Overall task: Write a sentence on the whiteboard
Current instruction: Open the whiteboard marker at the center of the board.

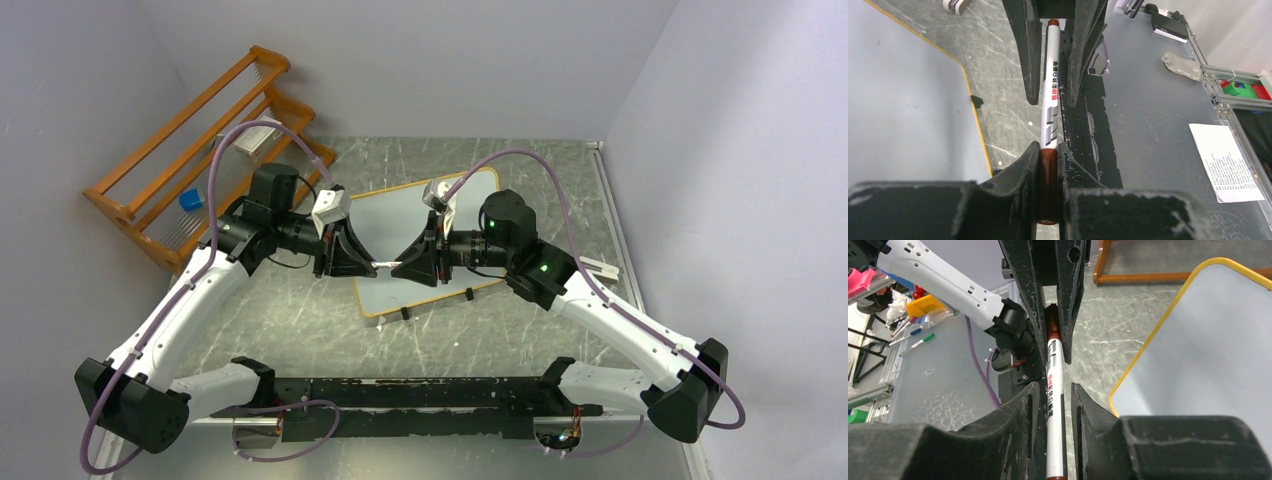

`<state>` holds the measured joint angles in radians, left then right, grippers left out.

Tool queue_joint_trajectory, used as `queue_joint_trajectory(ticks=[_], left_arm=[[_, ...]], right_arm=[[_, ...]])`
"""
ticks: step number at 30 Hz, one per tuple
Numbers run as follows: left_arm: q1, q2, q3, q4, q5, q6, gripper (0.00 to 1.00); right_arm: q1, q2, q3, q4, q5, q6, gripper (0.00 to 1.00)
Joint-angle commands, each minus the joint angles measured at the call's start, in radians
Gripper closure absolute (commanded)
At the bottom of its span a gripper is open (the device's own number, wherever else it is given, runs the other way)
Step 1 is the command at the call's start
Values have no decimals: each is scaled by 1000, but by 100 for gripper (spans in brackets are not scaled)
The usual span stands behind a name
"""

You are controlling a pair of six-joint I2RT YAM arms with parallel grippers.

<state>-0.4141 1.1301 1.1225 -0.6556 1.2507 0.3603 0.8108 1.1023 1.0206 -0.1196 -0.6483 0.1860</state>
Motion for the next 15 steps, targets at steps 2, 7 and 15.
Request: queue_joint_trajectory(ticks=[2, 7, 15], left_arm=[[-3, 11, 35, -37, 39, 60, 95], [-3, 10, 35, -35, 37, 59, 95], [-3, 3, 35, 14, 39, 14, 95]], right_arm=[[-13, -23, 26, 10, -30, -2, 67], [-16, -29, 25, 6, -35, -2, 71], [-18, -21, 23, 9, -58, -3, 77]])
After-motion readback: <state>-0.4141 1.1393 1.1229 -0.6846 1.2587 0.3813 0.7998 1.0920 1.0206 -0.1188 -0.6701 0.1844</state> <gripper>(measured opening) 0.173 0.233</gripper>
